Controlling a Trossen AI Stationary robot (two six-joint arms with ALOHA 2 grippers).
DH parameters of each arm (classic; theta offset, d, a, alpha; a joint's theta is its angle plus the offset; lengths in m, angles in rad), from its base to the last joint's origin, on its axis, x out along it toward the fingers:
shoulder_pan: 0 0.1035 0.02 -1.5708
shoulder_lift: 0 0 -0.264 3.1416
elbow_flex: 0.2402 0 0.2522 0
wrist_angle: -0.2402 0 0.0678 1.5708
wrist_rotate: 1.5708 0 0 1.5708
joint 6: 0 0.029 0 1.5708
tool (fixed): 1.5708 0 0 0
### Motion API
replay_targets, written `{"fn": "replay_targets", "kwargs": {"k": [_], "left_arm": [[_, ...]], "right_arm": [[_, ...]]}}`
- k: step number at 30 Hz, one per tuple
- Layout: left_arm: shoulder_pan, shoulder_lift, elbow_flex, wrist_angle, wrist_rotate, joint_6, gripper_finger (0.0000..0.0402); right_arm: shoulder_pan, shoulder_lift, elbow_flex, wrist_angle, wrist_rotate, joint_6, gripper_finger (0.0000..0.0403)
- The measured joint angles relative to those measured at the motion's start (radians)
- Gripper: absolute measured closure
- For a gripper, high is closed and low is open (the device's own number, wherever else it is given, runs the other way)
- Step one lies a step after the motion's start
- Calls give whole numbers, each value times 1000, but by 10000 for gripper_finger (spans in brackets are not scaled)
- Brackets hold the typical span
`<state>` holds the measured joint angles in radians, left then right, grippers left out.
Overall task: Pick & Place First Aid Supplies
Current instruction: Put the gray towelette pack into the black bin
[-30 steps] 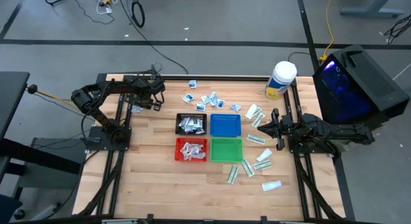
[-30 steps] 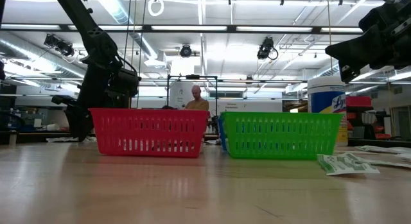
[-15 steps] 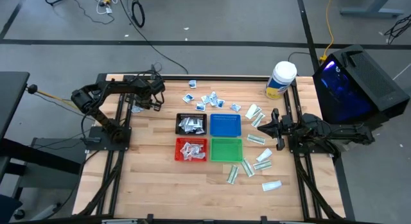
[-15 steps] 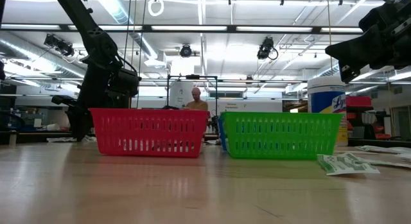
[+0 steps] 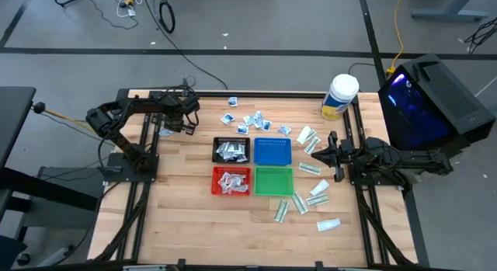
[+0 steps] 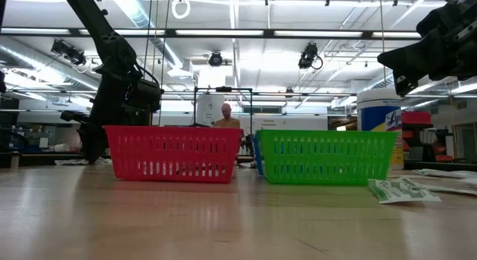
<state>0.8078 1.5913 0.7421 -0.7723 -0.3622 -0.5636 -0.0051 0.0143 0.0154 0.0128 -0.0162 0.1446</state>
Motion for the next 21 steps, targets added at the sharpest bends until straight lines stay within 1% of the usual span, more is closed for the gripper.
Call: {"fn": "replay_targets", "kwargs": {"k": [10,21], "left_arm": [[-4,0,0,-1,0,1,383],[-64,-1,0,-39,12,0,392]], "right_arm": [[0,0,0,0,0,0,385],[0,0,0,0,0,0,385]]}}
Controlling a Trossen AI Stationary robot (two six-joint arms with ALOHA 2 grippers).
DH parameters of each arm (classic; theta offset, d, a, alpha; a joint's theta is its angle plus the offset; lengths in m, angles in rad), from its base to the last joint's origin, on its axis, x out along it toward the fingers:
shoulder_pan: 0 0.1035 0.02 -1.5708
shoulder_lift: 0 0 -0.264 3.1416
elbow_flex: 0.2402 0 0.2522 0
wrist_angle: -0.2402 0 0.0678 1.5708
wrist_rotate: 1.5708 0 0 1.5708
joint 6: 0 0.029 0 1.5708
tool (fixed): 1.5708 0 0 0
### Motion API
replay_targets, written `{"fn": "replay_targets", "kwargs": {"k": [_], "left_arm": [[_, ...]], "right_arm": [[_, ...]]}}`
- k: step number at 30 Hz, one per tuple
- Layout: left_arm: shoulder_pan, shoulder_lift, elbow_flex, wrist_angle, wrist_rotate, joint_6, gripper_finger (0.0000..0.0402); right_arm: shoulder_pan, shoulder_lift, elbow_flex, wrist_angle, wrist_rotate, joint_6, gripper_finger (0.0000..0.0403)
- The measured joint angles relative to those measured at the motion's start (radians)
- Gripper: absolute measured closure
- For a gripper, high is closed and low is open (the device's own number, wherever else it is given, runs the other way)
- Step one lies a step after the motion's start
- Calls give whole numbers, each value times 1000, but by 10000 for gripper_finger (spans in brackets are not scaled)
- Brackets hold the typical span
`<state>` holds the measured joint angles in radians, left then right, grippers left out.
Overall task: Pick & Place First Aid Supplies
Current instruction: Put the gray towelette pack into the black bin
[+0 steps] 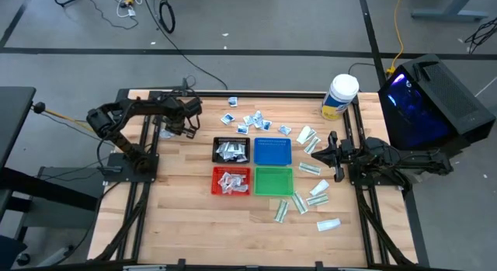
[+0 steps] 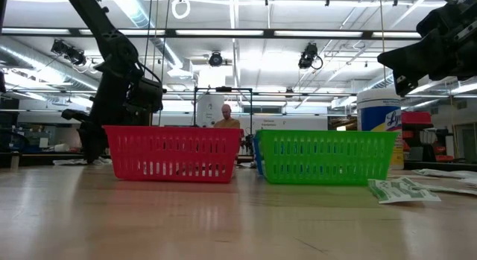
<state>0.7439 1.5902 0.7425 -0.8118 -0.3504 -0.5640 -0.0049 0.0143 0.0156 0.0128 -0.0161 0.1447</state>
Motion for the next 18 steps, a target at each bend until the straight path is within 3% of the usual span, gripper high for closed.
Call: {"fn": "replay_targets", "kwargs": {"k": [9,18], "left_arm": [[-47,0,12,-29,0,-27,391],[-81,0,118,-68,-8,-26,390]], "right_arm": [[0,0,0,0,0,0,385],[0,0,0,0,0,0,385]]}}
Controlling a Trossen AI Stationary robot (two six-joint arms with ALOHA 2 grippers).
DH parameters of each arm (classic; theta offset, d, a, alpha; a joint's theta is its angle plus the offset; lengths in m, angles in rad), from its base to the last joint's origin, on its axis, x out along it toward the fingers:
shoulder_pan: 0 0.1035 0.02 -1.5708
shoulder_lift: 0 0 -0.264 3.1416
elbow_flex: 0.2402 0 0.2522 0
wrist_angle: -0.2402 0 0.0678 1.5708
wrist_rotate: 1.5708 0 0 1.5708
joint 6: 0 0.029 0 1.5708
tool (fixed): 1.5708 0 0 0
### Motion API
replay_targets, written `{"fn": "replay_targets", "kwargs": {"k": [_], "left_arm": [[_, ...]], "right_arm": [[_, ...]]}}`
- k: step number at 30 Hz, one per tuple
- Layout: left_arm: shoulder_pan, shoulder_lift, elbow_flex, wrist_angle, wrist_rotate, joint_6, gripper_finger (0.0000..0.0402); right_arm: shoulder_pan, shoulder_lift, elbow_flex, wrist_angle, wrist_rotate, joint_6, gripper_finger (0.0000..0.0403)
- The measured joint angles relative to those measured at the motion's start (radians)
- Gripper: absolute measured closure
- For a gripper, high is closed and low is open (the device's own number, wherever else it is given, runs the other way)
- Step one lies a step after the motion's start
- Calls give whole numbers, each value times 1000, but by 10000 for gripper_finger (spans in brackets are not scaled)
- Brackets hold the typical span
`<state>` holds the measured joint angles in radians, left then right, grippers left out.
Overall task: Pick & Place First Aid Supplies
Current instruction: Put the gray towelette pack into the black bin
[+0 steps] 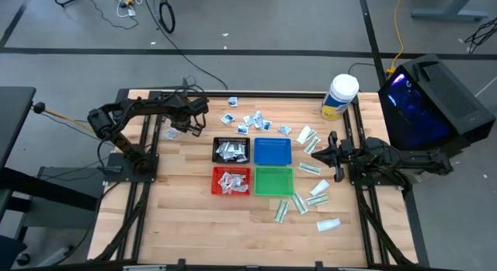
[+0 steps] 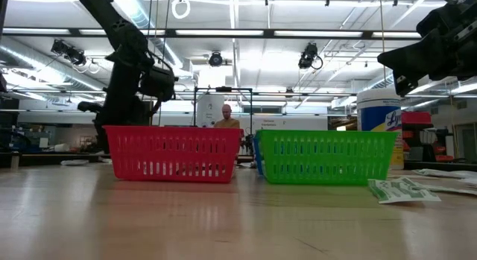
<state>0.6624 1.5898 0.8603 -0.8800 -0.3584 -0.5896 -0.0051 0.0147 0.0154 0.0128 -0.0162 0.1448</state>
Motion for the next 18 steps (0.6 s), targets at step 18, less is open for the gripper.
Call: {"fn": "replay_targets", "kwargs": {"k": [18], "left_arm": [[-162,0,306,-38,51,163,386]], "right_arm": [[0,0,0,0,0,0,385]]}}
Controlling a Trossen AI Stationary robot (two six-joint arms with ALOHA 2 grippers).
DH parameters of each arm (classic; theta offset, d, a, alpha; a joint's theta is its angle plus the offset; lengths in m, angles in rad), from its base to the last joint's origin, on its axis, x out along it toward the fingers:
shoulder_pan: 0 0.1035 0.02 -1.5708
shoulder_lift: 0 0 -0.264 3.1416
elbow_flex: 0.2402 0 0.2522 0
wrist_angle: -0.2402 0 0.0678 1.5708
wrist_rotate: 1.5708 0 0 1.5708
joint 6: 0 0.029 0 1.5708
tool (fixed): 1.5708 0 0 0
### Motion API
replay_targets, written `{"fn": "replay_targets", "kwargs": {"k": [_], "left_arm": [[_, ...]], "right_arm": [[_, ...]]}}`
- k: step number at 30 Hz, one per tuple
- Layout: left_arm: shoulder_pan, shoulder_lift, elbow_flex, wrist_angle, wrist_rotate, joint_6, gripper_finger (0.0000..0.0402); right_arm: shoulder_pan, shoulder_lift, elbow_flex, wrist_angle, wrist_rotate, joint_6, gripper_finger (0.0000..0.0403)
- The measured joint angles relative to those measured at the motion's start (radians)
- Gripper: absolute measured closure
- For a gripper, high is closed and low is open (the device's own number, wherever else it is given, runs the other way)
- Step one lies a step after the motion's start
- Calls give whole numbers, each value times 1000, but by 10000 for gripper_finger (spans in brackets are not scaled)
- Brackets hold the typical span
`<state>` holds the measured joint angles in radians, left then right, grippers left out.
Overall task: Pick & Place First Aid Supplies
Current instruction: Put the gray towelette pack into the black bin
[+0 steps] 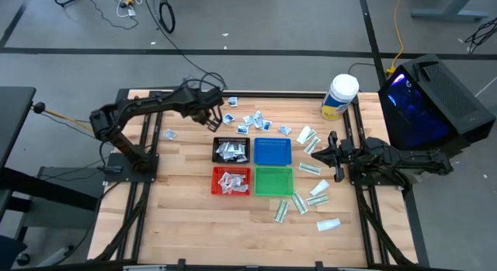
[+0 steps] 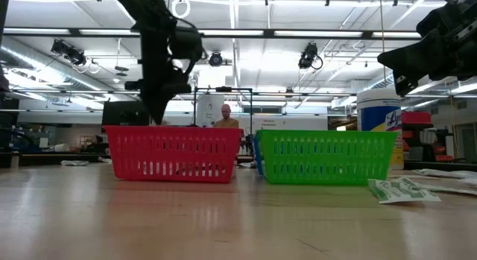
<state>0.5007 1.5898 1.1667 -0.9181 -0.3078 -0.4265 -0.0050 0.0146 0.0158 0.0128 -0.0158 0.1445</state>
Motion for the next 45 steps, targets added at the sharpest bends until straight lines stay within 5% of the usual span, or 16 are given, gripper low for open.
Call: {"fn": "replay_targets", "kwargs": {"k": [24,45], "left_arm": [[-339,0,37,107,18,107,385],[-458,120,36,218,25,108,385]], "right_arm": [[0,0,0,0,0,0,385],[0,0,0,0,0,0,385]]}}
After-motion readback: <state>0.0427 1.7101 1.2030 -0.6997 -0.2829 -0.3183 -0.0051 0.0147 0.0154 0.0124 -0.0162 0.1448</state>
